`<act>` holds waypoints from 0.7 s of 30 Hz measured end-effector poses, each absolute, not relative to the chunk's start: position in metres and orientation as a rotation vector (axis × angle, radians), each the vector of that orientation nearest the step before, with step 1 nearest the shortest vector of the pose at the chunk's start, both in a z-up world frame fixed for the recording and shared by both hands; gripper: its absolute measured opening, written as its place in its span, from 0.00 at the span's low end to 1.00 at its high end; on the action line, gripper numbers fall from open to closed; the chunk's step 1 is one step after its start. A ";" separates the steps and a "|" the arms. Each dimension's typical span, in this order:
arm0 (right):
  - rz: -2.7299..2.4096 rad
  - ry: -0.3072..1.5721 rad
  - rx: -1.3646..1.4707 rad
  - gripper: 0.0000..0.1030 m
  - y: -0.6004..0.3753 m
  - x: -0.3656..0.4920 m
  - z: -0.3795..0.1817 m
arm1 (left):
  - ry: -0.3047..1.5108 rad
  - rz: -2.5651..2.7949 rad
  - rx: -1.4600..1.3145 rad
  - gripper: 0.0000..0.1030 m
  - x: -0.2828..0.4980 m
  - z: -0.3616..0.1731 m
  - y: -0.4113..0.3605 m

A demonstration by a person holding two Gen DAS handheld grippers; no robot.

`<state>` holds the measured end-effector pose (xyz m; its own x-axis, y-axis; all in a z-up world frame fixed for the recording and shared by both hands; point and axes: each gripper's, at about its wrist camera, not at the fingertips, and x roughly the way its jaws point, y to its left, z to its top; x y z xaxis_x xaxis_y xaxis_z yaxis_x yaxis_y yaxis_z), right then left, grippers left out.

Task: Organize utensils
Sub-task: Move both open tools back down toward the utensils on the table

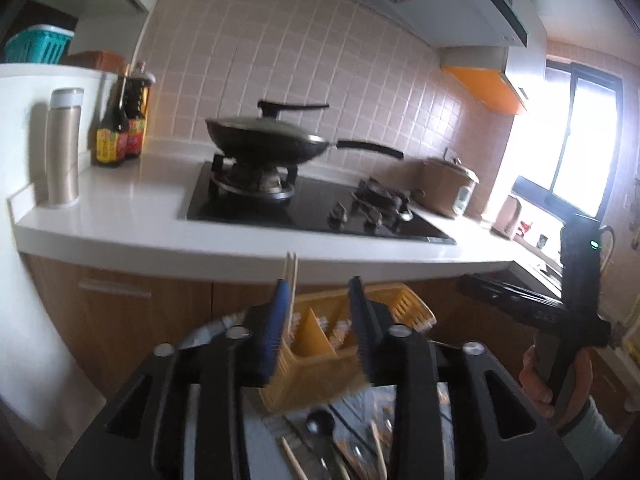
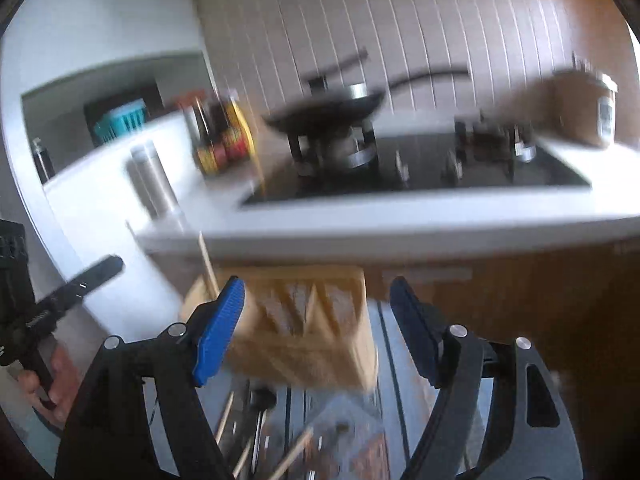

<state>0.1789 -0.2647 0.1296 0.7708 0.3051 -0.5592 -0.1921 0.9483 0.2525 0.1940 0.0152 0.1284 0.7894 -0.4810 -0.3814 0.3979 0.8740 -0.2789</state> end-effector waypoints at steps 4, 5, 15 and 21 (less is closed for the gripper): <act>0.218 0.924 0.191 0.69 -0.264 0.181 0.103 | 0.580 -0.484 -0.143 0.33 0.183 0.124 0.013; 0.215 0.979 0.198 0.69 -0.264 0.181 0.094 | 0.630 -0.485 -0.130 0.35 0.182 0.118 0.011; 0.194 1.229 0.212 0.70 -0.269 0.165 0.024 | 0.957 -0.580 -0.094 0.36 0.187 0.029 -0.008; 0.208 1.278 0.206 0.60 -0.258 0.171 0.002 | 1.091 -0.646 -0.064 0.34 0.187 -0.019 -0.028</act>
